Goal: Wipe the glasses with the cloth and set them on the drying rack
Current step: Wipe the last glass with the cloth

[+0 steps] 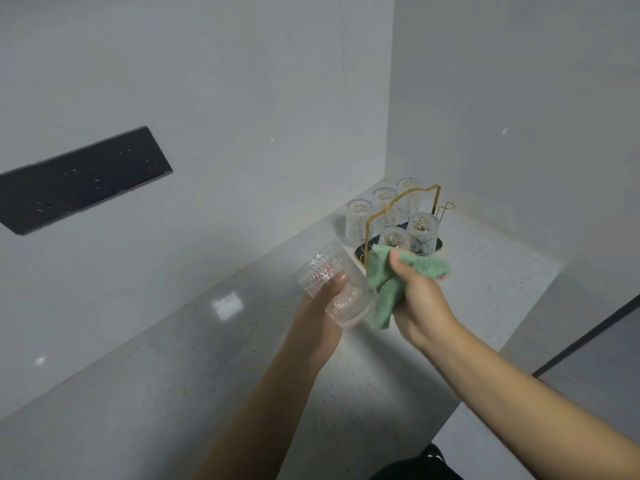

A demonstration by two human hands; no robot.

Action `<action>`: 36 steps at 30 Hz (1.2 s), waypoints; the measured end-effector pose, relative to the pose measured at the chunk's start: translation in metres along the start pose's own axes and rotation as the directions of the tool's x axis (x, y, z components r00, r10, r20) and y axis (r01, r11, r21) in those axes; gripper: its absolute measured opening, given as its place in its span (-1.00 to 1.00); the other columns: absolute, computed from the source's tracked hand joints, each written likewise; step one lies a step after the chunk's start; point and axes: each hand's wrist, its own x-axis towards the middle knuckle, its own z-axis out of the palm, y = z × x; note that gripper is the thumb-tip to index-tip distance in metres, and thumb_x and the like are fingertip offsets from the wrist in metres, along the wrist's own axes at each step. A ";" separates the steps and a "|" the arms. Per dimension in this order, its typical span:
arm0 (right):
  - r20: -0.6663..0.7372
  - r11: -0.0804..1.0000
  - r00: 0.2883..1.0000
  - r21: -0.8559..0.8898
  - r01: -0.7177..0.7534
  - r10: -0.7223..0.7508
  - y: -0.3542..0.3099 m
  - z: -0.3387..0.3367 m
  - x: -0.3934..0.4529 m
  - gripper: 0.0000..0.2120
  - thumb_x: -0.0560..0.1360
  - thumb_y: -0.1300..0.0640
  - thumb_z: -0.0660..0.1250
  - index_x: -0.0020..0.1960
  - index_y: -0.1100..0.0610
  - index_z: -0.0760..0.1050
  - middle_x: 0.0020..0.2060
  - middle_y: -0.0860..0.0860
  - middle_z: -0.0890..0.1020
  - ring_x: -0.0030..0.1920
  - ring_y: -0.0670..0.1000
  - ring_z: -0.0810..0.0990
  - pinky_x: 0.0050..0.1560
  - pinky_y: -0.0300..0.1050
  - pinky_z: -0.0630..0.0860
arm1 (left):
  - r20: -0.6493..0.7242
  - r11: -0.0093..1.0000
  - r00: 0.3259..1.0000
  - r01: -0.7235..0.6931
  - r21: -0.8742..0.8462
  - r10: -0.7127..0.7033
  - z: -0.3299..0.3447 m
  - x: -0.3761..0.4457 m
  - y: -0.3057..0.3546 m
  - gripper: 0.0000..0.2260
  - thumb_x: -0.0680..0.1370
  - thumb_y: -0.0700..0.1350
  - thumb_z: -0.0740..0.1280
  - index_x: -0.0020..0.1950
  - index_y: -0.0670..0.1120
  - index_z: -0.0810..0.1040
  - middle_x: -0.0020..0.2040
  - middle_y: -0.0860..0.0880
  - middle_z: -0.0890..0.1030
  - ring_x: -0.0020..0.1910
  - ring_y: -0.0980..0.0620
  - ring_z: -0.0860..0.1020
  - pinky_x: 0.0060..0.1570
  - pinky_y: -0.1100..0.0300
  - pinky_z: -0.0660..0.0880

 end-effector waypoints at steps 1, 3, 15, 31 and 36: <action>0.018 0.996 0.999 0.067 -0.050 0.049 0.010 0.001 -0.006 -0.73 0.61 0.12 0.13 0.17 0.22 0.50 -0.07 0.13 0.66 -0.13 -0.01 0.67 -0.17 -0.17 0.63 | -0.064 0.998 0.996 -0.057 -0.021 0.056 0.001 0.003 -0.003 -0.44 0.35 -0.01 0.56 0.27 -0.22 0.54 0.17 -0.21 0.59 0.24 -0.20 0.56 0.27 -0.10 0.49; 0.072 0.982 0.994 0.167 -0.090 0.079 0.025 0.010 -0.017 -0.63 0.62 0.06 0.06 0.36 0.15 0.39 0.09 0.15 0.62 0.03 0.04 0.64 0.02 -0.09 0.58 | -0.160 0.986 0.978 -0.146 -0.075 0.133 0.007 0.006 -0.009 -0.36 0.37 -0.06 0.56 0.34 -0.27 0.42 0.24 -0.30 0.51 0.28 -0.26 0.50 0.29 -0.14 0.45; 0.038 0.940 0.982 0.282 -0.190 0.187 0.026 0.021 -0.012 -0.47 0.60 -0.17 0.00 0.15 0.20 0.54 0.17 0.24 0.58 0.21 0.19 0.54 0.28 0.10 0.40 | -0.284 0.966 0.935 -0.244 -0.085 0.211 0.017 0.003 -0.019 -0.41 0.38 -0.12 0.46 0.37 -0.22 0.43 0.26 -0.24 0.57 0.26 -0.18 0.56 0.12 0.04 0.55; 0.038 0.919 0.994 -0.380 0.109 -0.102 0.007 0.015 -0.008 -0.51 0.55 -0.29 -0.04 0.17 -0.14 0.57 0.26 -0.03 0.56 0.29 -0.03 0.48 0.35 0.06 0.36 | -0.277 0.951 0.961 0.065 0.304 0.023 -0.002 -0.002 -0.014 -0.19 0.23 0.08 0.60 0.36 -0.14 0.34 0.29 -0.19 0.55 0.23 -0.17 0.58 0.21 -0.22 0.51; 0.028 0.731 0.971 -0.653 0.198 -0.238 -0.001 0.017 -0.003 -0.45 0.54 -0.29 0.01 -0.03 0.08 0.60 -0.02 -0.01 0.63 0.01 -0.17 0.57 0.15 -0.31 0.42 | -0.170 0.899 0.981 0.152 0.410 -0.089 0.002 -0.013 -0.012 -0.43 0.36 0.05 0.49 0.30 -0.04 0.39 0.26 -0.10 0.58 0.19 -0.04 0.61 0.20 -0.10 0.54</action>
